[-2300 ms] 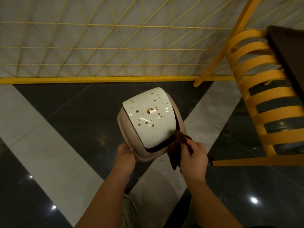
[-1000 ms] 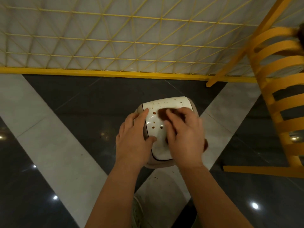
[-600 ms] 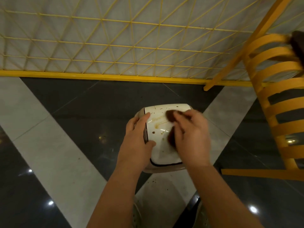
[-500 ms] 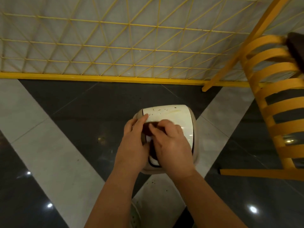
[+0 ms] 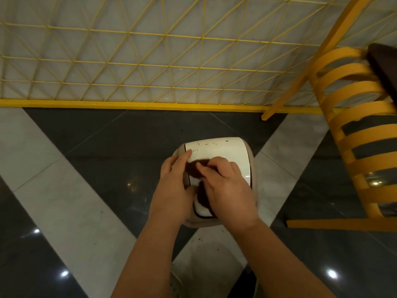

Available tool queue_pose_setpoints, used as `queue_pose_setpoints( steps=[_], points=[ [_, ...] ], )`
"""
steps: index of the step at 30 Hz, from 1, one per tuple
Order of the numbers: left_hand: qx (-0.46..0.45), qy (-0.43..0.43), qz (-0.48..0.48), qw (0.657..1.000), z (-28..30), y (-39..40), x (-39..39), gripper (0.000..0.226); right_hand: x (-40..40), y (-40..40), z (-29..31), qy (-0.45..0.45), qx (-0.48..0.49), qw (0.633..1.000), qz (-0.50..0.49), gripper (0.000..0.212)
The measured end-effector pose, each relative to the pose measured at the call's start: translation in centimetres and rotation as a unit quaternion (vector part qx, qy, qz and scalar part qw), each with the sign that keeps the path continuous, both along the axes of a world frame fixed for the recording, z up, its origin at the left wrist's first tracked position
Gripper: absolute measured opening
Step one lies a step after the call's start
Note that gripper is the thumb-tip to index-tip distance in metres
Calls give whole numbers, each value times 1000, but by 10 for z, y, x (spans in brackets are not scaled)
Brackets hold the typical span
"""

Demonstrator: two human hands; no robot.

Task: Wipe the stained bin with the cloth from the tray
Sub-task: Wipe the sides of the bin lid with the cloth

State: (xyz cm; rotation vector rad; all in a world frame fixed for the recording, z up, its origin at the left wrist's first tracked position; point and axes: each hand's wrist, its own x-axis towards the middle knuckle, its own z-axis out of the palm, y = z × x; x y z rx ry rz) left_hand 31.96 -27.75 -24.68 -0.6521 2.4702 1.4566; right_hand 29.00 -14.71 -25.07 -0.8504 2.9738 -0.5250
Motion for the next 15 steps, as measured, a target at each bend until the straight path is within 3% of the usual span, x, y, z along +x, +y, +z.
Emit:
queue_pose_setpoints(
  steps=[3,6,9,12,13,15],
  points=[
    [-11,-13,-1,1000,2,2,-1,82,0,40,1,-11,-5,1000,-11,39],
    [-15,-27,-8,999,3,5,-3,85,-17,71,18,-66,-66,980,-175,31],
    [-17,-38,-5,999,4,4,-3,86,-39,66,39,-96,-288,909,-285,29],
    [-9,-35,-2,999,4,3,-2,84,-52,41,46,-109,-445,843,-283,30],
    [-6,-34,-2,999,5,2,-2,84,-54,36,43,-88,-433,854,-274,31],
    [2,-31,-1,1000,4,0,-2,84,-54,33,29,-40,-322,916,-237,32]
  ],
)
